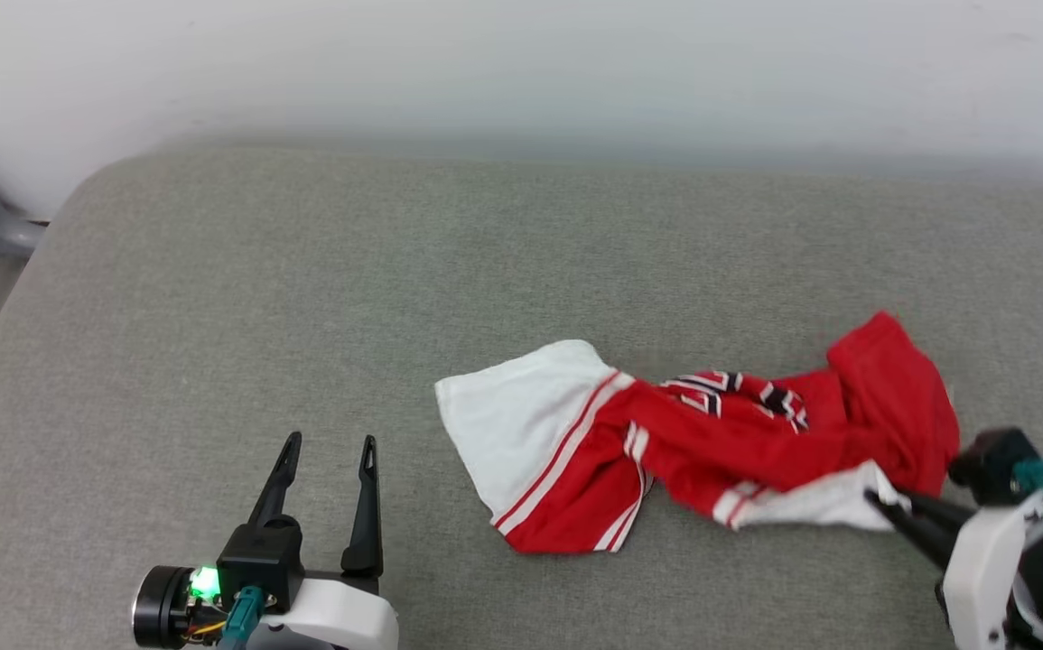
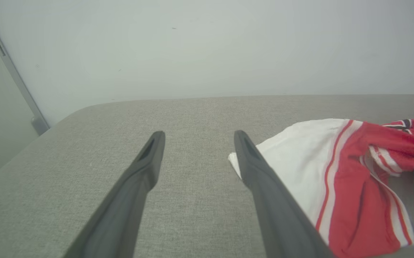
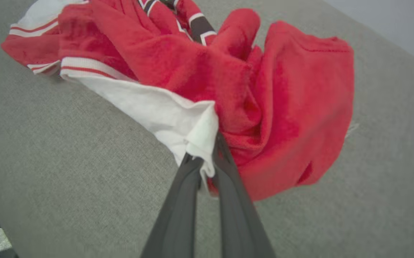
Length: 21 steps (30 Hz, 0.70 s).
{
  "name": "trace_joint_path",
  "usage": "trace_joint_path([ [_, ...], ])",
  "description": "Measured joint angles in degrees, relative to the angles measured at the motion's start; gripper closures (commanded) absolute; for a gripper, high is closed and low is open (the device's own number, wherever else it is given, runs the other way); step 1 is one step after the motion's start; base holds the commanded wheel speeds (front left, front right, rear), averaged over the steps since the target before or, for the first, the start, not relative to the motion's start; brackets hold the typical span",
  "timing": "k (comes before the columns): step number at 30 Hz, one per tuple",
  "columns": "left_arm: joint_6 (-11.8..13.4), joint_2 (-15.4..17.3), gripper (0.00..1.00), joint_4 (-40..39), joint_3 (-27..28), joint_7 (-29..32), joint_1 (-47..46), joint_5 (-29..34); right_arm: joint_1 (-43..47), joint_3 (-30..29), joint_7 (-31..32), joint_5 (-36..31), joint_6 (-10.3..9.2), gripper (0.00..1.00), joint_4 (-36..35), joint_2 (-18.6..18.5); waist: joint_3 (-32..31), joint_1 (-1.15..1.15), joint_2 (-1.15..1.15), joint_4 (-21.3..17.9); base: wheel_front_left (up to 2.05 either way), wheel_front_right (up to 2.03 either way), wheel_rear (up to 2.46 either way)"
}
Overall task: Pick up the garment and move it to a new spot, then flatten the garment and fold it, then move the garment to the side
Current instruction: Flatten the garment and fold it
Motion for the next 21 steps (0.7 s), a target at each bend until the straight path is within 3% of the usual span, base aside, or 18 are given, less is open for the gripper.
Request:
trace_joint_path([
  [7, -0.3, 0.0, 0.0, 0.3, 0.2, 0.0, 0.4, 0.1, 12.2, -6.5, -0.6, 0.3, 0.0, 1.0, 3.3, 2.9, -0.9, 0.0, 0.0, -1.3, 0.0, 0.0, 0.0],
  [8, -0.4, 0.0, 0.0, 0.4, 0.2, 0.0, 0.4, 0.1, 13.4, -7.3, -1.3, -0.1, 0.0, 0.94, 3.9, 3.5, -0.9, 0.0, 0.0, -1.3, 0.0, 0.0, 0.0],
  [9, -0.5, 0.0, 0.0, 0.4, 0.2, 0.0, 0.4, 0.1, 14.2, -8.3, -1.9, -0.8, 0.0, 0.55, 4.5, 4.2, -0.9, 0.0, 0.0, -1.3, 0.0, 0.0, 0.0],
  [10, -0.6, 0.0, 0.0, 0.4, 0.2, 0.0, 0.5, 0.1, 14.7, -9.6, -2.6, -1.0, 0.01, 0.0, 5.0, 4.9, -1.0, 0.0, 0.0, -1.3, 0.0, 0.0, 0.0],
  [15, -0.7, 0.0, 0.0, 0.3, 0.8, 0.0, 0.9, 0.4, 16.9, -18.1, -8.1, -3.2, 0.0, 0.0, 4.5, 7.7, -1.6, 0.0, 0.0, -1.4, 0.0, 0.0, 0.0],
  [21, -0.7, 0.0, 0.0, -0.3, 1.3, 0.0, 2.0, 0.5, 20.0, -30.5, -9.5, -7.8, 0.0, 0.0, -2.8, 8.5, -2.3, 0.0, 0.0, -1.9, 0.0, 0.0, 0.0],
])
